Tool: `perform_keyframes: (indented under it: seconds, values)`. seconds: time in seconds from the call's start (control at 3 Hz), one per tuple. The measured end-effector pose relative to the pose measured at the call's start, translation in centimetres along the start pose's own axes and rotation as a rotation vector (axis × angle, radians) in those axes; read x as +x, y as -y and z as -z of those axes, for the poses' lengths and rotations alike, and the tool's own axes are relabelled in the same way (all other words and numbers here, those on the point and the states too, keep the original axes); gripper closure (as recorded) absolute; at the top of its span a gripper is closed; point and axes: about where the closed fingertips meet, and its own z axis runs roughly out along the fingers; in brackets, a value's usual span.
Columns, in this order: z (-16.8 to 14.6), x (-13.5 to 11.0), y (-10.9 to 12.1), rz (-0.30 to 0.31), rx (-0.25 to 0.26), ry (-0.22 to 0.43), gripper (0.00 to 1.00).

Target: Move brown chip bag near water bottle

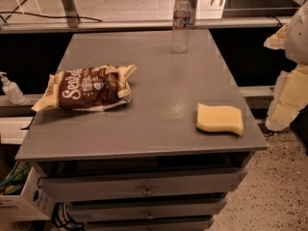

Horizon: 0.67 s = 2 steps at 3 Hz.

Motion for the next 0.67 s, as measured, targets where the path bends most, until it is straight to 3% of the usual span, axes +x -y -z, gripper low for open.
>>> perform_keyframes:
  seconds: [0.33, 0.67]
  values:
    - [0.0, 0.0, 0.0, 0.0, 0.0, 0.0, 0.0]
    - [-1.3, -0.2, 0.7, -0.014, 0.006, 0.048, 0.0]
